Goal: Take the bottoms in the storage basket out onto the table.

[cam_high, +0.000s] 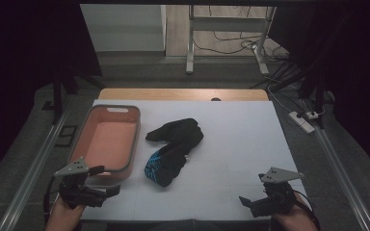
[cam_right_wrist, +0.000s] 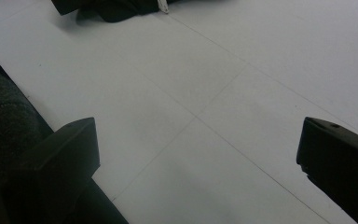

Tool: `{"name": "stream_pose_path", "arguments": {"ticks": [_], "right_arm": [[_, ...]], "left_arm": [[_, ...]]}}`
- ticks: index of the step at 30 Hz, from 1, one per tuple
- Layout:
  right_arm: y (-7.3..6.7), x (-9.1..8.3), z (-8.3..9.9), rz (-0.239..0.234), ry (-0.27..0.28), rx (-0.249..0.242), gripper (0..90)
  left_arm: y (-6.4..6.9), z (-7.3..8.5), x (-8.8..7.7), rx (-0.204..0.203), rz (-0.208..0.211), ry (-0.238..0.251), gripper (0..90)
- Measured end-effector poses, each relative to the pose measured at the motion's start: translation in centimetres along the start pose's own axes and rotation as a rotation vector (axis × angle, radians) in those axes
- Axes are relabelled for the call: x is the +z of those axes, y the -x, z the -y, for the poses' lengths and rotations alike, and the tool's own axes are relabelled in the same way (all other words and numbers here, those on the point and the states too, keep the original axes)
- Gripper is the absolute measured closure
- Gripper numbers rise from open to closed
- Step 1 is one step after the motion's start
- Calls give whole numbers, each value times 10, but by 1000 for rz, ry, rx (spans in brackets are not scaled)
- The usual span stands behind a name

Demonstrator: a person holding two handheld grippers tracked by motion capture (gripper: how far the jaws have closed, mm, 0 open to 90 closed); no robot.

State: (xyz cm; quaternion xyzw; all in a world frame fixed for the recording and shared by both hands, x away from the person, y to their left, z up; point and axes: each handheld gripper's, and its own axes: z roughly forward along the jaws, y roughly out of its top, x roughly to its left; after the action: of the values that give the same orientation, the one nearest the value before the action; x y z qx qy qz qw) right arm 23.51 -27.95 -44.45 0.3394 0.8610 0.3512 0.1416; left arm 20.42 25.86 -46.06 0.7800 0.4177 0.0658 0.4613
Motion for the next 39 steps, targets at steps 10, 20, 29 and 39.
{"name": "stream_pose_path", "arguments": {"ticks": [10, 20, 29, 39], "right_arm": [[0, 0, 0, 1, -2, -1, 0], [0, 1, 0, 1, -2, -1, 0], [0, 1, 0, 2, -4, -1, 0], [-1, 1, -1, 6, -7, -2, 0]], "left_arm": [[-4, 13, -12, -32, -30, -4, 0], [-8, 27, -24, -51, -78, -15, 0], [-11, 36, -36, -66, -109, 0, 0], [-8, 41, -42, -52, -175, -49, 0]]}}
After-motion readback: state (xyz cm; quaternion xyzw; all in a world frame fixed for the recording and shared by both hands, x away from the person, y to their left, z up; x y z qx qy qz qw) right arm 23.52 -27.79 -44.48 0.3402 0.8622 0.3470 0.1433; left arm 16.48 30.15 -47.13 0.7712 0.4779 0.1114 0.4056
